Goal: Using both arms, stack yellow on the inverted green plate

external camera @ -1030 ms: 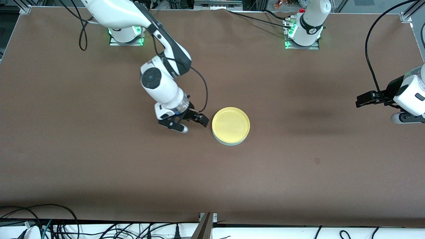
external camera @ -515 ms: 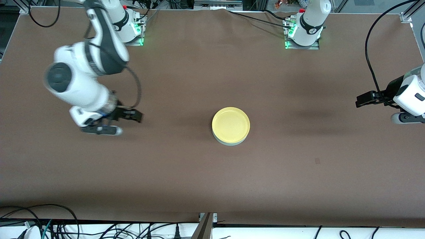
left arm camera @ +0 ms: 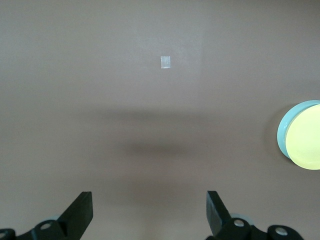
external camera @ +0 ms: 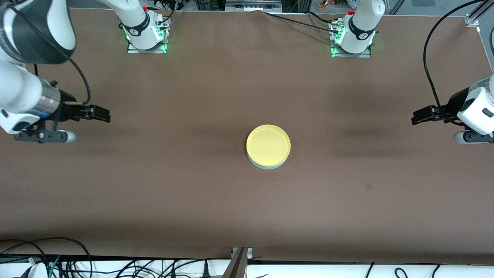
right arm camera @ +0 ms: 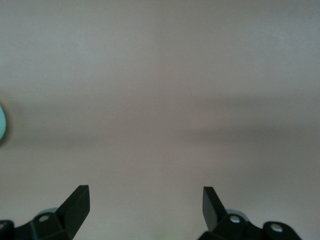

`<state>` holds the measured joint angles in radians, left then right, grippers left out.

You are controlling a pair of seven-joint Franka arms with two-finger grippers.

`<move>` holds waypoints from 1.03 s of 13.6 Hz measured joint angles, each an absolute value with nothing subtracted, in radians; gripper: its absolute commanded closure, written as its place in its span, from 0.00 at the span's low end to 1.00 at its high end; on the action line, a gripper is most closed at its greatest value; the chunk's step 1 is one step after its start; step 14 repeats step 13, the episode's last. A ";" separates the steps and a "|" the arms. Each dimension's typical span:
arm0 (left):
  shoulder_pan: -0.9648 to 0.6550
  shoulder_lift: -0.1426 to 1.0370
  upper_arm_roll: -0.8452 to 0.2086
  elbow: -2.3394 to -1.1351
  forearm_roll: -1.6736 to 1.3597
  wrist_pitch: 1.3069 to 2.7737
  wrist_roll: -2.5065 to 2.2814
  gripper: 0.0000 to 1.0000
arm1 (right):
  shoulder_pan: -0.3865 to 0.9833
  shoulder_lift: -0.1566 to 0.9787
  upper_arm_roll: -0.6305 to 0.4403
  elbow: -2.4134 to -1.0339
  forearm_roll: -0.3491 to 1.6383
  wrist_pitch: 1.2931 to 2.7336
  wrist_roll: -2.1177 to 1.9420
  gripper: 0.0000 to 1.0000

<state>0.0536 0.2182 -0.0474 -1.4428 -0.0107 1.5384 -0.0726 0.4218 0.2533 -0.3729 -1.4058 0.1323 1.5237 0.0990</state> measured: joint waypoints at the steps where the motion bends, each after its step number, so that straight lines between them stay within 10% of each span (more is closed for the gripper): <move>1: 0.054 0.218 -0.047 -1.443 -0.011 1.538 -0.073 0.00 | 0.422 0.233 -0.375 -1.404 0.124 1.520 0.099 0.00; 6: 0.054 0.218 -0.047 -1.443 -0.011 1.539 -0.073 0.00 | 0.398 0.151 -0.357 -1.435 -0.008 1.525 0.068 0.00; 10: 0.054 0.219 -0.046 -1.443 -0.011 1.539 -0.073 0.00 | 0.093 0.066 -0.052 -1.593 -0.016 1.665 0.053 0.00; 14: 0.054 0.219 -0.045 -1.443 -0.011 1.539 -0.073 0.00 | 0.031 0.038 0.016 -1.630 -0.017 1.678 0.048 0.00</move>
